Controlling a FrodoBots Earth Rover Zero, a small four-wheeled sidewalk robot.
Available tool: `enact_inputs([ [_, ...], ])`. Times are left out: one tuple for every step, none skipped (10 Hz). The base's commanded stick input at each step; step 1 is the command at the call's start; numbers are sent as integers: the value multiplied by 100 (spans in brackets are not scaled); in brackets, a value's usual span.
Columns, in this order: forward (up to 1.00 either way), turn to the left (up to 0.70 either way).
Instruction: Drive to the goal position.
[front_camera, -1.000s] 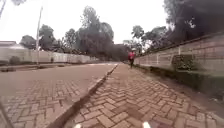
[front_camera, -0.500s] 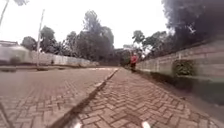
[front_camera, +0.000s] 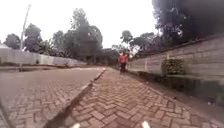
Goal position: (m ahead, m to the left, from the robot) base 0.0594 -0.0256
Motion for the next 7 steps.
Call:
enact_inputs([
  [50, 0],
  [50, 0],
  [50, 0],
  [50, 0],
  [50, 0],
  [50, 0],
  [50, 0],
])
